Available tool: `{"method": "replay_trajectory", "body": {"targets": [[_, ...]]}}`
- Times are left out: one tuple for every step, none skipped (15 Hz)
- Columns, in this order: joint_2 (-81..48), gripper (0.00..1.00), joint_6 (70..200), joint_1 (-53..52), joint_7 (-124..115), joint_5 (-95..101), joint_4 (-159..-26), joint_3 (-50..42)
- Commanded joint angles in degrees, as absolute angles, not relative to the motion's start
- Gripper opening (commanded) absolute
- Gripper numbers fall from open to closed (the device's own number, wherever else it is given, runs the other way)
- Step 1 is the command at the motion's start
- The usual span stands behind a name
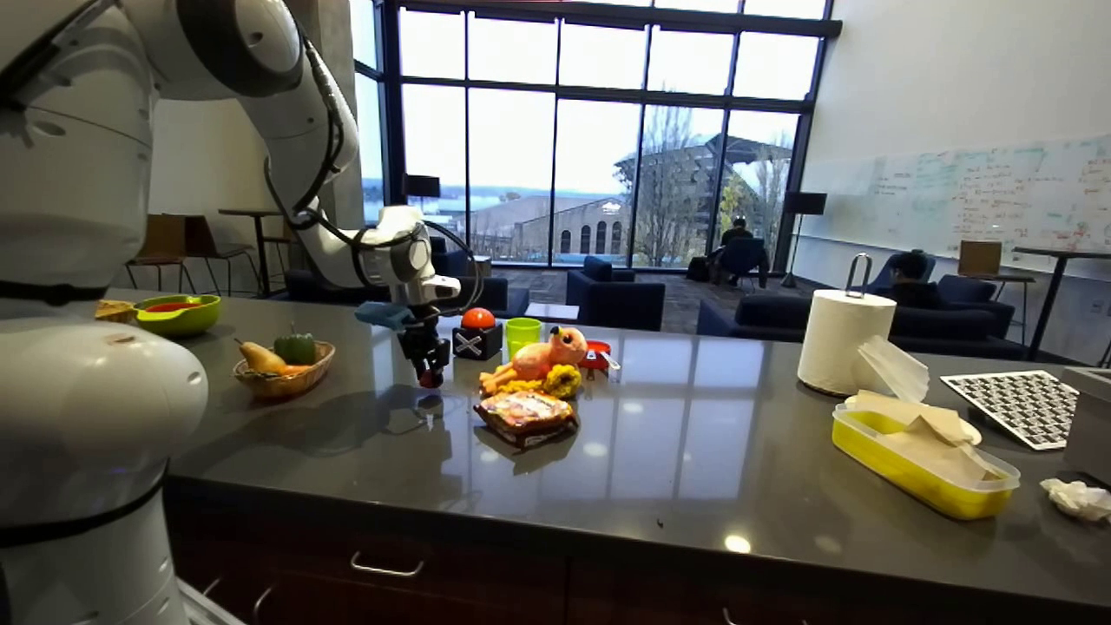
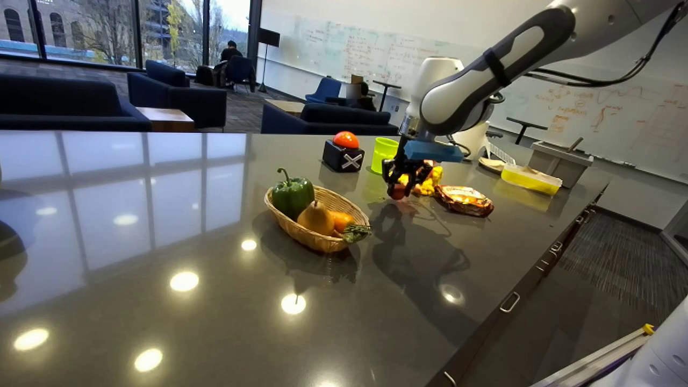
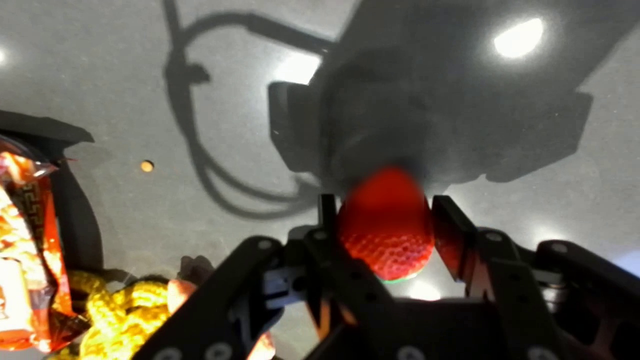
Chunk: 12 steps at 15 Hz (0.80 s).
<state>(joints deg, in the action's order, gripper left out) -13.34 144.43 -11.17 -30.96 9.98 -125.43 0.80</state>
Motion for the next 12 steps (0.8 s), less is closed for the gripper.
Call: {"method": "replay_trajectory", "body": {"targets": [[-10.0, 0.25, 142.3, -11.9, -31.3, 8.7, -126.1, 1.8], [-9.3, 0.25, 141.7, -12.1, -31.6, 8.4, -126.1, 2.2], [-8.6, 0.25, 141.0, -12.3, -31.3, 7.9, -126.0, 2.8], [-8.0, 0.25, 140.2, -12.3, -30.4, 6.9, -125.9, 3.5], [-7.3, 0.25, 139.3, -12.4, -30.2, 6.3, -125.9, 4.2], [-6.6, 0.25, 138.3, -12.4, -29.3, 4.9, -125.9, 5.1], [-6.0, 0.25, 137.5, -12.5, -29.0, 4.0, -125.8, 5.8], [-5.3, 0.25, 136.4, -12.5, -27.7, 2.0, -125.8, 6.8], [-4.7, 0.25, 135.3, -12.4, -25.3, -1.1, -125.7, 7.9], [-4.1, 0.25, 134.3, -12.6, -24.6, -2.6, -125.8, 8.5], [-3.6, 0.25, 133.0, -12.5, -21.9, -5.9, -125.7, 9.5], [-3.0, 0.25, 132.0, -12.7, -21.7, -6.6, -125.7, 9.9]]}}
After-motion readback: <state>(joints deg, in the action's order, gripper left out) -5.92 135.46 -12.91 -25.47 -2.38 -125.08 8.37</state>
